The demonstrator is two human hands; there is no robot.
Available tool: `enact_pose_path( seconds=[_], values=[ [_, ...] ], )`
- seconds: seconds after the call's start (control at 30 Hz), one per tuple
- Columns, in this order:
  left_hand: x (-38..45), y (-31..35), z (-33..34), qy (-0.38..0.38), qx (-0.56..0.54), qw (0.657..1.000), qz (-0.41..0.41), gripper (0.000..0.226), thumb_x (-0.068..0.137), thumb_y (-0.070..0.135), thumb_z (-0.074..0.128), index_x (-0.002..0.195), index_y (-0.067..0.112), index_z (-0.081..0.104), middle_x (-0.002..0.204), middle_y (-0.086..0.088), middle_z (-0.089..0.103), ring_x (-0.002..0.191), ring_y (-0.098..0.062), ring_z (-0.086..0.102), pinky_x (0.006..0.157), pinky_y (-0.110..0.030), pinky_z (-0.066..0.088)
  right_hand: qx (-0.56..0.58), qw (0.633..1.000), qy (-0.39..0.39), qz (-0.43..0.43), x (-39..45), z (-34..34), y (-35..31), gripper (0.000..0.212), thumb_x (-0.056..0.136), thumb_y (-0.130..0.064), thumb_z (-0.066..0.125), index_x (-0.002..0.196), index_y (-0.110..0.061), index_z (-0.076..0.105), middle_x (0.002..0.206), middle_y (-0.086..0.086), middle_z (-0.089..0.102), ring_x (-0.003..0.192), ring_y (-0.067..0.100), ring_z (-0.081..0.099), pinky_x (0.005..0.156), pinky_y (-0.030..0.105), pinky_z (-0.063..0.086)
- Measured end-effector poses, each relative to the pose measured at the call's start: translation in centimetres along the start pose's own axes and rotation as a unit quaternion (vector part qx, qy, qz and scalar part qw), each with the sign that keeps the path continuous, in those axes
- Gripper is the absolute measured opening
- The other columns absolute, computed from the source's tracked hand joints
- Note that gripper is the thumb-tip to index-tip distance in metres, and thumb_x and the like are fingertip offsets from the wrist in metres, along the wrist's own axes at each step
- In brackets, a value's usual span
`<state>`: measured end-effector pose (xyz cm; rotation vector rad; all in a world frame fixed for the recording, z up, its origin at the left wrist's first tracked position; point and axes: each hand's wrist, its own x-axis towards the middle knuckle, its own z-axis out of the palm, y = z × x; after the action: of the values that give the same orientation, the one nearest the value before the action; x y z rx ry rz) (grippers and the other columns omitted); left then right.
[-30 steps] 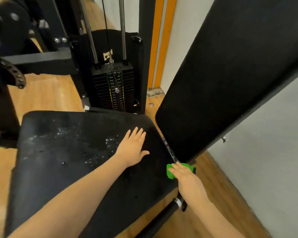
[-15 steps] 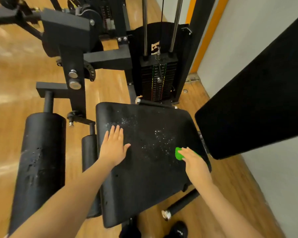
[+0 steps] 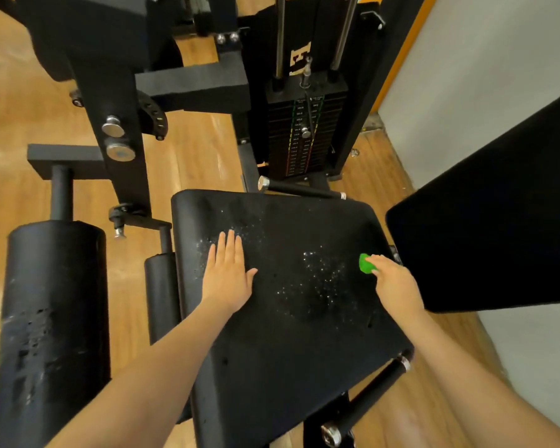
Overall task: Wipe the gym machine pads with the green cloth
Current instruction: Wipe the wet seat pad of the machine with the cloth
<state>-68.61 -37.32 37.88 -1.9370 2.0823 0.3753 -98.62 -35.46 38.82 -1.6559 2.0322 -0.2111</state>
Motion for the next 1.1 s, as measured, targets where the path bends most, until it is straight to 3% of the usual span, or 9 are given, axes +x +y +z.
enact_pose_path(
  seconds=[0.13, 0.27, 0.4, 0.53, 0.63, 0.77, 0.97, 1.1],
  values=[
    [3.4, 0.1, 0.8, 0.002, -0.007, 0.999, -0.038, 0.074, 0.102, 0.047, 0.029, 0.153, 0.004, -0.005, 0.162, -0.013, -0.008, 0.149, -0.029, -0.010, 0.119, -0.039, -0.004, -0.034, 0.999, 0.002, 0.012, 7.0, -0.1, 2.5, 0.037, 0.093, 0.002, 0.045, 0.129, -0.004, 0.054, 0.133, 0.016, 0.053, 0.124, 0.031, 0.048, 0.107, 0.038, 0.034],
    [3.8, 0.5, 2.7, -0.001, -0.033, 0.997, -0.072, 0.072, 0.101, 0.047, 0.027, 0.154, 0.004, 0.001, 0.162, -0.013, -0.003, 0.149, -0.029, -0.007, 0.119, -0.040, -0.003, -0.035, 0.998, -0.030, 0.029, 13.1, 0.1, 4.5, 0.036, 0.092, 0.001, 0.046, 0.125, -0.008, 0.059, 0.122, 0.017, 0.061, 0.110, 0.034, 0.056, 0.094, 0.035, 0.042],
    [3.8, 0.4, 3.3, 0.012, -0.029, 0.996, -0.080, 0.071, 0.100, 0.046, 0.031, 0.153, 0.004, 0.008, 0.162, -0.013, 0.003, 0.149, -0.028, -0.004, 0.118, -0.038, -0.007, -0.020, 1.000, -0.006, 0.000, 18.3, 0.8, 4.5, 0.037, 0.089, 0.003, 0.046, 0.121, -0.007, 0.062, 0.118, 0.018, 0.062, 0.106, 0.036, 0.059, 0.094, 0.036, 0.044],
    [3.9, 0.5, 3.6, 0.010, -0.026, 0.996, -0.084, 0.069, 0.100, 0.042, 0.036, 0.152, 0.002, 0.017, 0.160, -0.016, 0.012, 0.149, -0.031, 0.005, 0.118, -0.040, -0.001, -0.010, 0.998, 0.005, -0.065, 22.3, 2.0, 4.0, 0.039, 0.088, 0.008, 0.045, 0.122, -0.003, 0.060, 0.127, 0.015, 0.058, 0.116, 0.031, 0.054, 0.100, 0.031, 0.038],
    [4.0, 0.4, 3.8, 0.013, -0.015, 0.996, -0.089, 0.069, 0.097, 0.044, 0.029, 0.149, -0.001, 0.025, 0.157, -0.018, 0.022, 0.147, -0.033, 0.014, 0.118, -0.043, 0.008, -0.022, 0.996, -0.034, -0.079, 23.2, 3.7, 3.8, 0.043, 0.089, 0.011, 0.042, 0.129, 0.000, 0.053, 0.138, 0.017, 0.047, 0.130, 0.029, 0.042, 0.111, 0.030, 0.025],
    [4.1, 0.4, 4.2, 0.018, -0.005, 0.996, -0.086, 0.074, 0.094, 0.047, 0.018, 0.150, 0.000, 0.024, 0.158, -0.018, 0.020, 0.148, -0.033, 0.013, 0.119, -0.044, 0.007, -0.048, 0.995, -0.057, -0.064, 21.2, 5.1, 5.0, 0.054, 0.089, 0.015, 0.036, 0.140, -0.003, 0.039, 0.150, 0.011, 0.031, 0.141, 0.021, 0.023, 0.113, 0.026, 0.014],
    [3.9, 0.3, 4.5, 0.033, 0.001, 0.996, -0.084, 0.075, 0.093, 0.047, 0.015, 0.150, 0.000, 0.024, 0.159, -0.017, 0.018, 0.148, -0.032, 0.010, 0.119, -0.043, 0.005, -0.082, 0.996, -0.041, -0.021, 17.9, 6.4, 5.6, 0.064, 0.086, 0.017, 0.036, 0.145, -0.006, 0.028, 0.155, 0.007, 0.021, 0.144, 0.017, 0.014, 0.117, 0.032, 0.013],
    [4.1, 0.4, 4.6, 0.039, 0.005, 0.996, -0.085, 0.067, 0.098, 0.043, 0.022, 0.152, 0.002, 0.018, 0.160, -0.016, 0.012, 0.149, -0.030, 0.004, 0.120, -0.041, 0.000, -0.106, 0.993, -0.050, -0.013, 15.4, 6.3, 6.0, 0.065, 0.087, 0.016, 0.032, 0.147, -0.007, 0.021, 0.156, 0.005, 0.014, 0.144, 0.016, 0.009, 0.114, 0.026, 0.006]
  ],
)
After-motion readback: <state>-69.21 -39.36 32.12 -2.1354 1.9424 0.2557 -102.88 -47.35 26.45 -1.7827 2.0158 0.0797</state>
